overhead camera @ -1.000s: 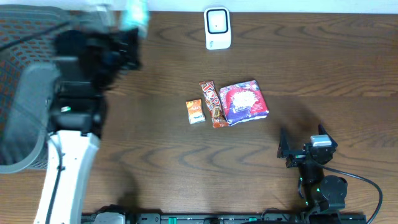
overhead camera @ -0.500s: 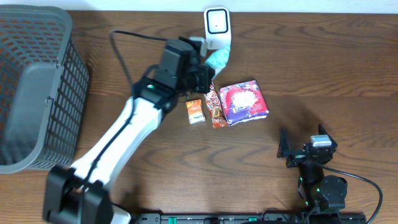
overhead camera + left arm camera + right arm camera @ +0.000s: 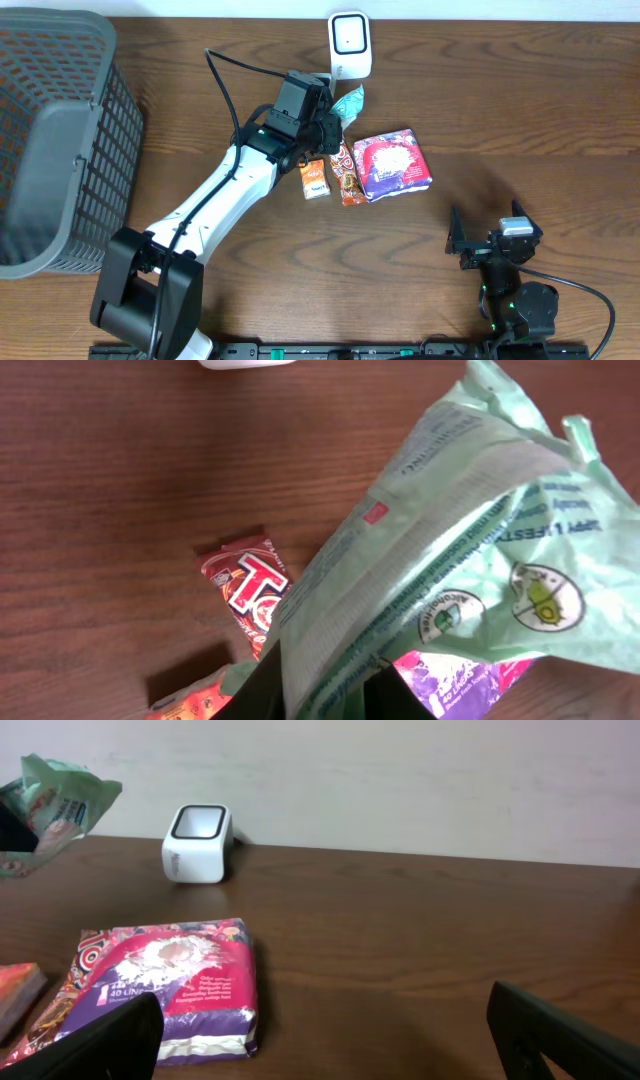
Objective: Scan the item barcode
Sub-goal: 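Carry the mint-green pack to the scanner window with the left gripper, then drop the mint-green pack onto the table beside the TOP bar, then retract the left gripper to a parked pose beside the basket, then swing the right gripper up and over toward the pad pack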
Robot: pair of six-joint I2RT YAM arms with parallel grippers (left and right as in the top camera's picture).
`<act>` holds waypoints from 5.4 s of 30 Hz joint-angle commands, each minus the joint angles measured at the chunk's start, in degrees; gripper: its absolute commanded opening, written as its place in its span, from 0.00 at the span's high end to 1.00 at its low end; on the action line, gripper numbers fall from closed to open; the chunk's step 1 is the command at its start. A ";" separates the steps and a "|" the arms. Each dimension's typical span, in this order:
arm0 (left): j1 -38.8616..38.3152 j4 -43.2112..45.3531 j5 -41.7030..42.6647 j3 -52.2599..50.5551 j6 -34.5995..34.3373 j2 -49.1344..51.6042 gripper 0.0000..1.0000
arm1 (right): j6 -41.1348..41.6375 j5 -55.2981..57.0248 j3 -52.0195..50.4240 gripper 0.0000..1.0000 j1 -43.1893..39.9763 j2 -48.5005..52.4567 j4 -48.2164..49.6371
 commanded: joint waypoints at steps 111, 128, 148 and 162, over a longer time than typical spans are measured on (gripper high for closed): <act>15.06 -36.06 -25.68 0.61 -4.98 -28.41 0.02 | 11.13 -48.83 -0.15 0.01 0.24 -0.07 33.86; 15.06 -36.06 -25.68 0.61 -4.98 -28.41 0.02 | 26.67 -33.29 0.94 0.01 0.24 -0.07 49.59; 15.06 -36.06 -25.68 0.61 -4.98 -28.41 0.02 | 30.82 -24.13 6.56 0.01 0.24 0.76 47.91; 15.06 -36.06 -25.68 0.61 -4.98 -28.41 0.02 | 2.01 -26.56 49.94 0.01 0.24 43.39 -14.62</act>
